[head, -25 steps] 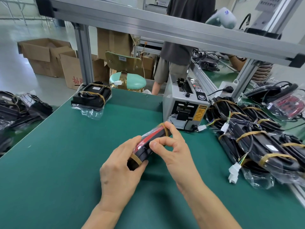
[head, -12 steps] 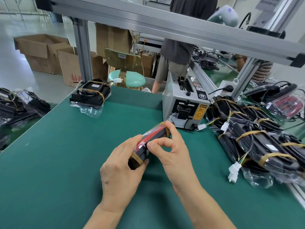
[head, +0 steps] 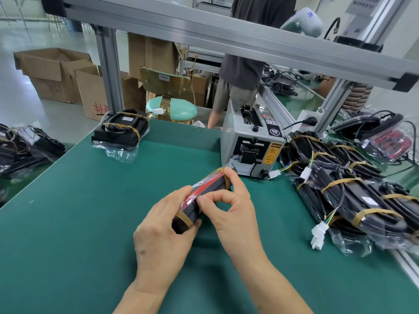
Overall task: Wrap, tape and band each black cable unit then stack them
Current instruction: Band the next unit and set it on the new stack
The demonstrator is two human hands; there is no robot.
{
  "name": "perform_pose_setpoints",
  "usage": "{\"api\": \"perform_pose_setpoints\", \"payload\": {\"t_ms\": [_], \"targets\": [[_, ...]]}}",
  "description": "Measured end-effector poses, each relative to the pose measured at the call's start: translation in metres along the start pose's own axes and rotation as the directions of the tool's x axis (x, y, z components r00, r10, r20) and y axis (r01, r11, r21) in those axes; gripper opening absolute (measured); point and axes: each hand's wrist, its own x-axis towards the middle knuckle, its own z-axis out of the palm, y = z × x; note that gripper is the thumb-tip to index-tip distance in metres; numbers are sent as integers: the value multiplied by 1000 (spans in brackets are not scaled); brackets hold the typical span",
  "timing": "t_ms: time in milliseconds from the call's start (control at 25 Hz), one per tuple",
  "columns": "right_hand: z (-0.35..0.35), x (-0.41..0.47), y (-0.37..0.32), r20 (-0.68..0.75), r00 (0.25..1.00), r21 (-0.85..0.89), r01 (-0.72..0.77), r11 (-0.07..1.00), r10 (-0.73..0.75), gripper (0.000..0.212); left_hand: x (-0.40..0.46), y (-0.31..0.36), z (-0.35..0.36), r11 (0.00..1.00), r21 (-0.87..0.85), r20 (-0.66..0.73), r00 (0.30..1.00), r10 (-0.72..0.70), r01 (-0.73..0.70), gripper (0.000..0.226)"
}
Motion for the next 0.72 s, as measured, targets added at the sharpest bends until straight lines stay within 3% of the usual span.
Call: {"api": "perform_pose_setpoints", "payload": {"t_ms": [200, 320, 440, 560, 720], "targets": [[4, 0, 2, -69, 997, 13, 28, 1000, -27, 10, 2, 1, -1, 1000, -1, 10, 1000, -26, 26, 68], [6, -2, 3, -113, 994, 132, 11, 991, 4, 35, 1, 4, -3, 1000, -1, 15, 1000, -21, 21, 66], [10, -7, 3, -55, 995, 37, 89, 995, -87, 52, 3, 4, -3, 999, -23, 15, 999, -37, 38, 64], [5, -2, 1, 5, 996, -52, 85, 995, -85, 64, 3, 5, -5, 998, -31, 19, 998, -57, 57, 63], [-3, 9, 2, -50, 998, -53, 27, 998, -30, 57, 1, 6, -5, 999, -22, 33, 999, -25, 26, 68]]}}
